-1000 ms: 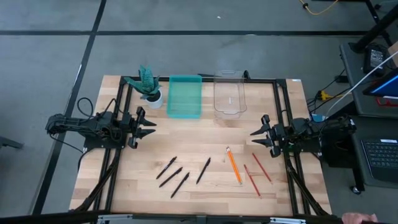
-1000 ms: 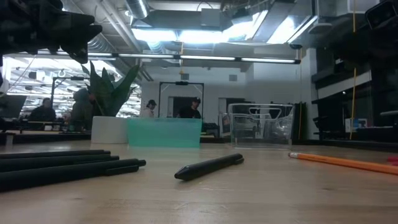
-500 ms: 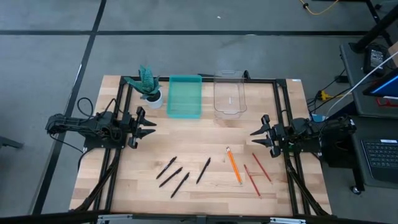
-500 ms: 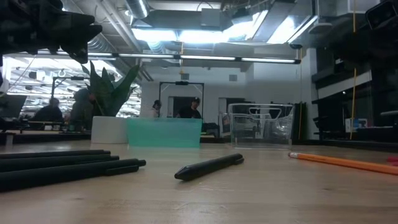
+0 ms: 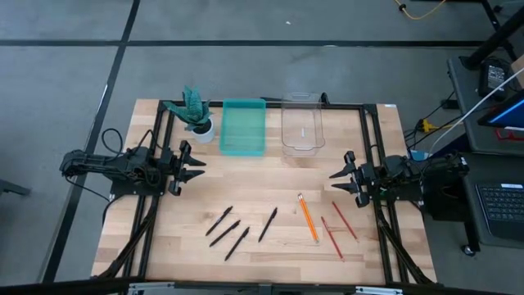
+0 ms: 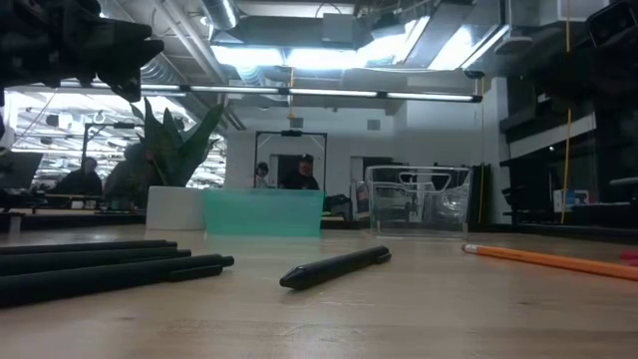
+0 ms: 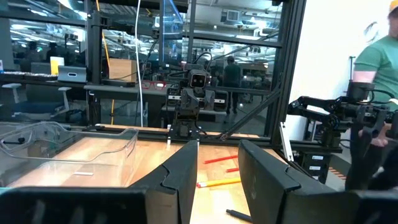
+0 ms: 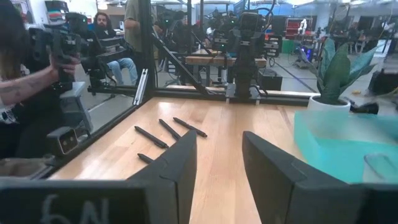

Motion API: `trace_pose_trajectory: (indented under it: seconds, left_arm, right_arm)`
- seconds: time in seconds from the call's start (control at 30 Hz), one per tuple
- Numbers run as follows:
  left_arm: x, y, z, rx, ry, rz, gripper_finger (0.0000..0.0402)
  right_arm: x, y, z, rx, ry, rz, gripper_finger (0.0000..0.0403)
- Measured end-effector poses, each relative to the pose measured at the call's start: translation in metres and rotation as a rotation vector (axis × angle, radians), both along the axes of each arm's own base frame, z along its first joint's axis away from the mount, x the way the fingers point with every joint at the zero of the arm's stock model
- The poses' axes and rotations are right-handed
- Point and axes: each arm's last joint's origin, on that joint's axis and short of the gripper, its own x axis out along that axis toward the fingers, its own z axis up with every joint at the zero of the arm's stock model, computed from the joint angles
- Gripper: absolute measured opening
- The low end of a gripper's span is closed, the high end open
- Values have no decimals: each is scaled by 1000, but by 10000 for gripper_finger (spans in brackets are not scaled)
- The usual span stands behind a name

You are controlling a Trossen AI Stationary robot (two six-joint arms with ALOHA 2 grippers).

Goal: Sort pens & pencils

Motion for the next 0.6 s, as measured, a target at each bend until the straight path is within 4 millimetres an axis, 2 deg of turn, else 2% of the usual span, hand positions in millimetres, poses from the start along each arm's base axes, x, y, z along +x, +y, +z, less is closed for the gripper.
trace_pose_trajectory:
  seconds: [0.13, 0.4, 0.6]
  left_arm:
    - [0, 0, 0, 0, 0, 0, 111]
    - [0, 0, 0, 104, -3, 18, 111]
    - [0, 0, 1, -10, -12, 1, 111]
  right_arm:
    - [0, 0, 0, -62, -11, -5, 130]
    - [0, 0, 0, -40, -11, -3, 130]
    - [0, 0, 2, 29, -22, 3, 130]
